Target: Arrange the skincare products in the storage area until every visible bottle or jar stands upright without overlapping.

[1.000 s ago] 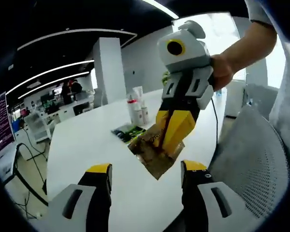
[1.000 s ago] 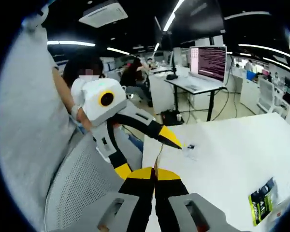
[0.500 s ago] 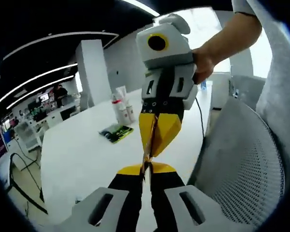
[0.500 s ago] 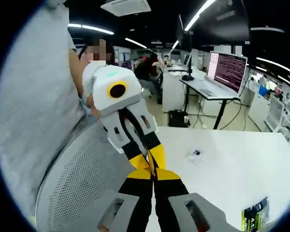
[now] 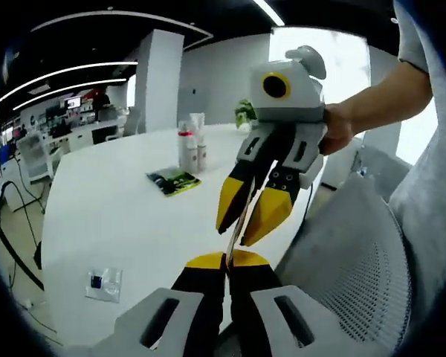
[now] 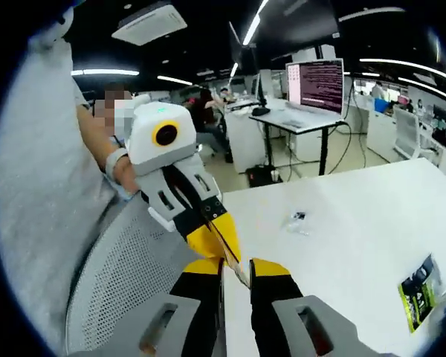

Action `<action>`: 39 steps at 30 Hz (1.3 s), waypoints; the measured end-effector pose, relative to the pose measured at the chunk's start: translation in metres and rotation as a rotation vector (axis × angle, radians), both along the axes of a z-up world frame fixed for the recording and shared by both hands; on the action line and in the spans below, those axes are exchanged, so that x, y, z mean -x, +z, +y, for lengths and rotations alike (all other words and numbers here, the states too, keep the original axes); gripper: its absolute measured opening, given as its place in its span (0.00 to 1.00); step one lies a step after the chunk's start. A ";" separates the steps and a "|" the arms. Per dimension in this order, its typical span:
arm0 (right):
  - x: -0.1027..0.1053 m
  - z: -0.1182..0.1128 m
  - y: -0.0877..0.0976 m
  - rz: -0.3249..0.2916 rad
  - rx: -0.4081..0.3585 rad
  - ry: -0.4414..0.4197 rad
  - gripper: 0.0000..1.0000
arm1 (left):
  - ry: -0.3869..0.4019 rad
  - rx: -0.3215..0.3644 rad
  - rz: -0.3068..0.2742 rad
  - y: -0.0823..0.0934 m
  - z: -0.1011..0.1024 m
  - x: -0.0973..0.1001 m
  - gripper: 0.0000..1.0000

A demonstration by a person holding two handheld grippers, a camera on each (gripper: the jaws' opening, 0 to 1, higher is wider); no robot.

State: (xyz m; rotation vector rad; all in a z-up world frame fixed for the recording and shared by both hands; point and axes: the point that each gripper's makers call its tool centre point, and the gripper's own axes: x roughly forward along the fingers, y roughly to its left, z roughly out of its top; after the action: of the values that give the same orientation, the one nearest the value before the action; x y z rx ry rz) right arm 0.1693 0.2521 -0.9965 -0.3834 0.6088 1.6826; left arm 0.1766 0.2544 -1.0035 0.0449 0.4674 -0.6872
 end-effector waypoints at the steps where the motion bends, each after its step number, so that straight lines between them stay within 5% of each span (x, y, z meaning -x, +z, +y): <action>1: 0.000 -0.001 -0.001 0.008 0.002 -0.002 0.12 | -0.006 0.002 0.016 -0.002 -0.001 0.001 0.00; 6: 0.003 0.004 0.008 0.186 -0.075 -0.072 0.13 | -0.006 0.032 0.057 -0.004 -0.001 0.003 0.00; 8: -0.005 0.001 0.006 0.178 -0.075 -0.090 0.07 | -0.005 0.050 0.062 -0.002 -0.002 0.004 0.00; 12: -0.004 0.003 0.004 0.224 -0.077 -0.101 0.09 | -0.007 0.072 0.072 0.000 -0.003 0.005 0.00; 14: 0.002 0.000 0.002 0.251 -0.053 -0.083 0.00 | 0.002 0.075 0.090 -0.003 -0.002 0.005 0.00; 20: 0.000 0.002 0.003 0.282 -0.055 -0.110 0.00 | 0.013 0.090 0.099 -0.003 -0.001 0.004 0.00; 26: -0.007 0.006 0.004 0.446 -0.061 -0.186 0.00 | 0.043 0.079 0.070 -0.002 0.003 -0.001 0.00; 31: -0.022 0.008 0.005 0.556 -0.071 -0.243 0.00 | 0.119 0.071 0.053 -0.002 0.015 -0.010 0.06; 35: -0.051 0.007 0.010 0.609 -0.109 -0.336 0.00 | 0.162 -0.040 0.075 -0.018 0.028 -0.012 0.04; 39: -0.088 0.008 0.010 0.636 -0.121 -0.465 0.00 | 0.216 -0.064 0.045 -0.017 0.036 -0.019 0.08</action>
State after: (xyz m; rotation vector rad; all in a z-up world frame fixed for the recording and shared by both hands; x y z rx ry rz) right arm 0.2574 0.2601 -0.9861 0.3814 0.9671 1.3609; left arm 0.1955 0.2900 -1.0201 0.0385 0.5289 -0.4615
